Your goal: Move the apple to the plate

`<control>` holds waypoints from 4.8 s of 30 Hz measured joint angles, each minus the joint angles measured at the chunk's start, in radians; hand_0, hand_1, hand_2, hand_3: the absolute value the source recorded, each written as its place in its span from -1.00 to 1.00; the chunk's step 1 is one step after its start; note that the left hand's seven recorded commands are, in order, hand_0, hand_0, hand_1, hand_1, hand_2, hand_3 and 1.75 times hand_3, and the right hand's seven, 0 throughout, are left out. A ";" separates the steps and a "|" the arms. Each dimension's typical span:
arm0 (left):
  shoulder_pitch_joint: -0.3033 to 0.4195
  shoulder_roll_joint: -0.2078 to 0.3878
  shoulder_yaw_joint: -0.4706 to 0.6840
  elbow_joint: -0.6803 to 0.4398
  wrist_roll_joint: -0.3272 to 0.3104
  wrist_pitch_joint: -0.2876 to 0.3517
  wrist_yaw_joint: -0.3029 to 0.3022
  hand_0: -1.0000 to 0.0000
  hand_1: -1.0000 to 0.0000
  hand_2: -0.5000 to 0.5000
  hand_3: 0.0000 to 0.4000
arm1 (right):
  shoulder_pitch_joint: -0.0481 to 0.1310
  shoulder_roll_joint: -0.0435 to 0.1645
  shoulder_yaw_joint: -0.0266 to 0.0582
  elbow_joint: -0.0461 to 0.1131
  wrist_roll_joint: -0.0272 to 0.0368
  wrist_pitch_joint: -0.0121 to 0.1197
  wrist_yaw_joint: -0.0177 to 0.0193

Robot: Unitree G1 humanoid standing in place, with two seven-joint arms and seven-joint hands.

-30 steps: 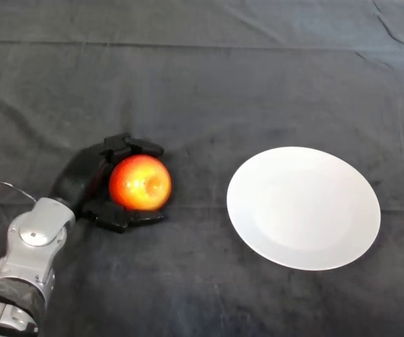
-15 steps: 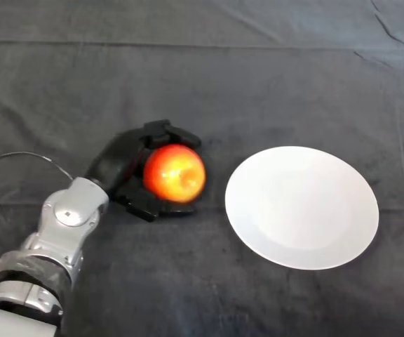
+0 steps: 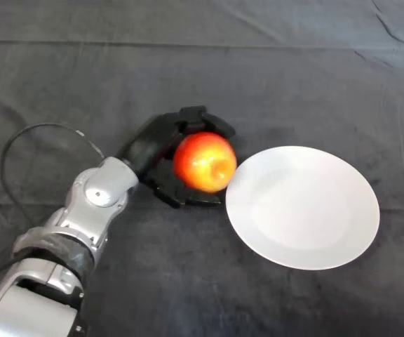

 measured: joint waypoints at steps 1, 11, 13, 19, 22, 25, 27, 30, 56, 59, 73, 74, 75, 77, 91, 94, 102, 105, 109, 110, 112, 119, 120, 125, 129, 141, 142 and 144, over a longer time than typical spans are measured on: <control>-0.001 -0.005 -0.006 0.000 0.001 0.000 0.001 -1.00 -1.00 0.00 1.00 | 0.000 0.000 0.0000 0.000 0.0000 0.000 0.0000; -0.037 -0.017 -0.084 0.000 0.021 0.004 0.021 -1.00 -1.00 0.00 1.00 | 0.000 0.000 0.0000 0.000 0.0000 0.000 0.0000; -0.051 -0.031 -0.099 0.000 0.022 0.004 0.020 -1.00 -1.00 0.00 1.00 | 0.000 0.000 0.0000 0.000 0.0000 0.000 0.0000; -0.080 -0.077 -0.182 0.000 0.037 0.006 0.008 -1.00 -1.00 0.00 1.00 | 0.000 0.000 0.0000 0.000 0.0000 0.000 0.0000; -0.085 -0.088 -0.212 0.000 0.041 0.007 0.007 -1.00 -1.00 0.00 1.00 | 0.000 0.000 -0.0001 0.000 0.0000 0.000 0.0000; -0.085 -0.090 -0.248 0.000 0.042 0.008 0.007 -1.00 -1.00 0.00 1.00 | 0.000 0.000 -0.0001 0.000 0.0000 0.000 0.0000; -0.085 -0.090 -0.271 0.000 0.043 0.008 0.007 -1.00 -1.00 0.00 1.00 | 0.000 0.000 -0.0001 0.000 0.0000 0.000 0.0000; -0.085 -0.090 -0.283 0.000 0.047 0.006 0.009 -1.00 -1.00 0.00 1.00 | 0.000 0.000 0.0000 0.000 0.0000 0.000 0.0000; -0.098 -0.085 -0.400 -0.028 0.052 0.012 0.027 1.00 1.00 0.00 -1.00 | 0.000 0.000 0.0000 0.000 0.0000 0.000 0.0000; -0.100 -0.084 -0.401 -0.028 0.050 0.018 0.027 1.00 1.00 0.00 -1.00 | 0.000 0.000 0.0000 0.000 0.0000 0.000 0.0000; -0.106 -0.027 -0.390 -0.028 0.036 0.015 0.027 1.00 1.00 0.00 -1.00 | 0.000 0.000 -0.0001 0.000 0.0000 0.000 0.0001; -0.106 -0.020 -0.389 -0.028 0.033 0.013 0.027 1.00 1.00 0.00 -1.00 | 0.000 0.000 0.0000 0.000 0.0000 0.000 0.0001; -0.106 -0.013 -0.388 -0.028 0.027 0.012 0.027 1.00 1.00 0.00 -1.00 | 0.000 0.000 -0.0001 0.000 0.0000 0.000 0.0001; -0.106 0.001 -0.382 -0.028 0.025 0.003 0.027 1.00 1.00 0.00 -1.00 | 0.000 0.000 -0.0001 0.000 0.0000 0.000 0.0001; -0.105 0.088 -0.292 -0.023 0.015 -0.031 0.026 1.00 1.00 0.00 -1.00 | 0.000 0.000 0.0000 0.000 0.0000 0.000 0.0001; -0.103 0.107 -0.267 -0.022 0.005 -0.042 0.026 1.00 1.00 0.00 -1.00 | 0.000 0.000 -0.0001 0.000 0.0000 0.000 0.0001; -0.043 0.165 -0.224 -0.019 -0.017 -0.072 0.025 1.00 1.00 0.00 -1.00 | 0.000 0.000 0.0001 0.000 0.0000 0.000 0.0001; 0.004 0.178 -0.186 -0.011 -0.025 -0.074 0.025 1.00 1.00 0.00 -1.00 | 0.000 0.000 -0.0001 0.000 0.0000 0.000 0.0001; 0.049 0.207 -0.149 0.002 -0.049 -0.084 0.023 1.00 1.00 0.00 -1.00 | 0.000 0.000 0.0000 0.000 0.0000 0.000 0.0001; 0.055 0.217 -0.142 0.003 -0.054 -0.085 0.023 1.00 1.00 0.00 -1.00 | 0.000 0.000 -0.0004 0.000 0.0000 0.000 0.0001; 0.070 0.234 -0.114 0.004 -0.067 -0.094 0.023 1.00 1.00 0.00 -1.00 | 0.000 0.000 0.0002 0.000 0.0000 0.000 0.0002; 0.103 0.275 -0.028 0.011 -0.130 -0.102 0.023 1.00 1.00 0.00 -1.00 | 0.000 0.000 0.0000 0.000 0.0000 0.000 0.0001; 0.112 0.281 -0.012 0.012 -0.139 -0.102 0.022 1.00 1.00 0.00 -1.00 | 0.000 0.000 0.0000 0.000 0.0000 0.000 0.0001; 0.157 0.293 0.061 0.021 -0.190 -0.103 0.018 1.00 1.00 0.00 -1.00 | 0.000 0.000 -0.0002 0.000 0.0000 0.000 0.0001; 0.189 0.301 0.121 0.035 -0.233 -0.101 0.017 1.00 1.00 0.00 -1.00 | 0.000 0.000 0.0000 0.000 0.0000 0.000 0.0001; 0.221 0.364 0.309 0.041 -0.375 -0.068 0.002 1.00 1.00 0.00 -1.00 | -0.001 0.000 0.0004 0.000 0.0000 0.000 0.0003; 0.226 0.366 0.323 0.041 -0.387 -0.066 0.002 1.00 1.00 0.00 -1.00 | -0.001 0.000 0.0004 0.000 0.0000 0.000 0.0003; 0.236 0.366 0.344 0.041 -0.408 -0.057 0.001 1.00 1.00 0.00 -1.00 | -0.001 0.000 0.0004 0.000 0.0000 0.000 0.0003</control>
